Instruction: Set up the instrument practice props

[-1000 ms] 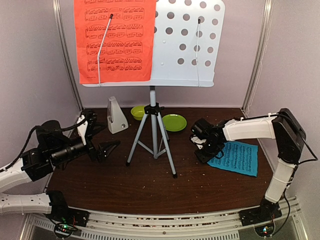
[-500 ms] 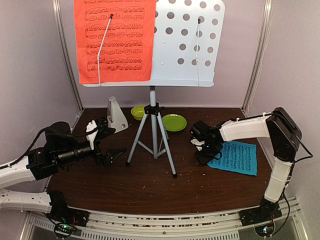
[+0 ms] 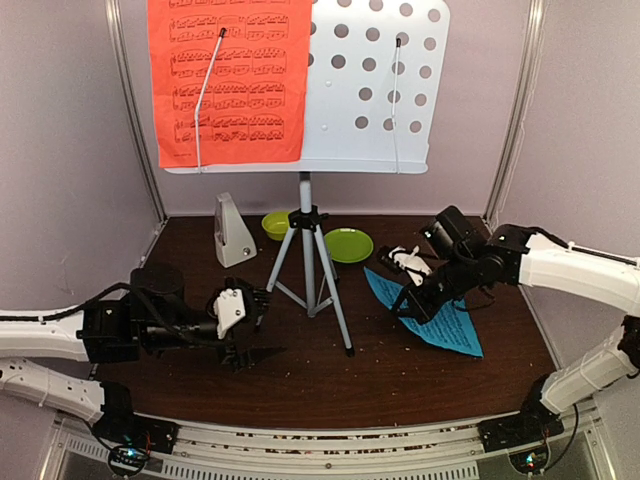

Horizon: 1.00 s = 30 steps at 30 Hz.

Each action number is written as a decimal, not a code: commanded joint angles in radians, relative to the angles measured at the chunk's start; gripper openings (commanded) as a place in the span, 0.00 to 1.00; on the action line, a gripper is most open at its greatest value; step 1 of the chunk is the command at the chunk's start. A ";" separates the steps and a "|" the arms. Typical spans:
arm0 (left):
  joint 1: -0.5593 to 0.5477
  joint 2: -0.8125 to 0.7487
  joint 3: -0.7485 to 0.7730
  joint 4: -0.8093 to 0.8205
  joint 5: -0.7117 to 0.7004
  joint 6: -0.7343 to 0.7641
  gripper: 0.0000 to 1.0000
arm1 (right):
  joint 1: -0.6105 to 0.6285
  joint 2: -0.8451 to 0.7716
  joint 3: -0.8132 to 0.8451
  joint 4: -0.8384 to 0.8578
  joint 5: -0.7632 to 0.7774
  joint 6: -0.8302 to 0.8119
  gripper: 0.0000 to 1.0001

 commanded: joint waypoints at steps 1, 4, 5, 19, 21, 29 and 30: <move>-0.037 0.086 0.075 0.099 0.035 0.106 0.91 | 0.101 -0.107 -0.058 -0.049 -0.157 -0.014 0.00; -0.057 0.171 0.132 0.103 0.054 0.150 0.92 | 0.179 -0.169 -0.051 -0.088 -0.167 -0.014 0.00; -0.062 0.198 0.153 0.103 0.063 0.163 0.92 | 0.200 -0.184 -0.044 -0.105 -0.167 -0.012 0.00; -0.142 0.508 0.424 0.070 0.290 0.282 0.90 | 0.382 -0.304 0.067 -0.226 -0.133 0.018 0.00; -0.150 0.539 0.456 0.052 0.332 0.270 0.87 | 0.391 -0.306 0.078 -0.238 -0.118 0.018 0.00; -0.167 0.583 0.503 0.049 0.366 0.195 0.30 | 0.401 -0.363 0.076 -0.181 -0.077 0.017 0.00; -0.167 0.578 0.499 0.060 0.359 0.177 0.21 | 0.402 -0.380 0.063 -0.151 -0.066 0.021 0.00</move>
